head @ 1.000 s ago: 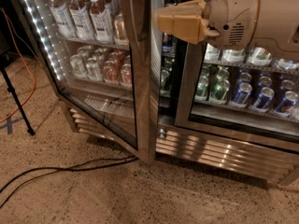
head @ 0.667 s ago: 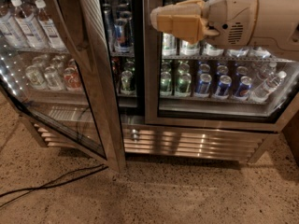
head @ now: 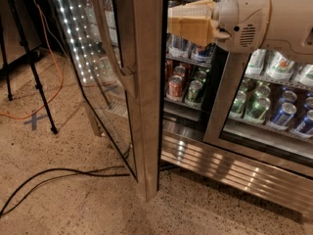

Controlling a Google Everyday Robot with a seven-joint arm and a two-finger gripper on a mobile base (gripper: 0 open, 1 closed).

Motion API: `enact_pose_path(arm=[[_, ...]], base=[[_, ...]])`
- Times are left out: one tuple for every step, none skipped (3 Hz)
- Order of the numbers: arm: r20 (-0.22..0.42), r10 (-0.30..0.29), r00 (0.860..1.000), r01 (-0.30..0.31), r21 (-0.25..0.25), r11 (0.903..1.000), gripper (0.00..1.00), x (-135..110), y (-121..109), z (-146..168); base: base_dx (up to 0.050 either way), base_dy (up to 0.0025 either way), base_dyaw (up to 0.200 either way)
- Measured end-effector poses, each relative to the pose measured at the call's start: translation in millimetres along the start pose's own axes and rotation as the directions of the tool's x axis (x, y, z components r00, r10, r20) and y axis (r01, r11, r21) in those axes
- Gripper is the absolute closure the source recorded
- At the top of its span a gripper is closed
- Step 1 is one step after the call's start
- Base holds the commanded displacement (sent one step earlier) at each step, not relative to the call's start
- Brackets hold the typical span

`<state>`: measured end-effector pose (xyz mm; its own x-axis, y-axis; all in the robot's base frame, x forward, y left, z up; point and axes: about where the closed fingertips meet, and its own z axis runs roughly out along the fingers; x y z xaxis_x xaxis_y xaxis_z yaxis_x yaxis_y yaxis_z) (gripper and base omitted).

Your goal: Open left fridge door

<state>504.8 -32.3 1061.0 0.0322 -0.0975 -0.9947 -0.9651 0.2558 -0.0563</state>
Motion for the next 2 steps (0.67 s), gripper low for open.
enact_pose_path(arm=[[0.0,0.0,1.0,0.0,0.0,1.0,1.0,0.0,0.0,0.0],[0.0,0.0,1.0,0.0,0.0,1.0,1.0,0.0,0.0,0.0]], base=[[0.0,-0.00013,0.191],[0.0,-0.00013,0.192]])
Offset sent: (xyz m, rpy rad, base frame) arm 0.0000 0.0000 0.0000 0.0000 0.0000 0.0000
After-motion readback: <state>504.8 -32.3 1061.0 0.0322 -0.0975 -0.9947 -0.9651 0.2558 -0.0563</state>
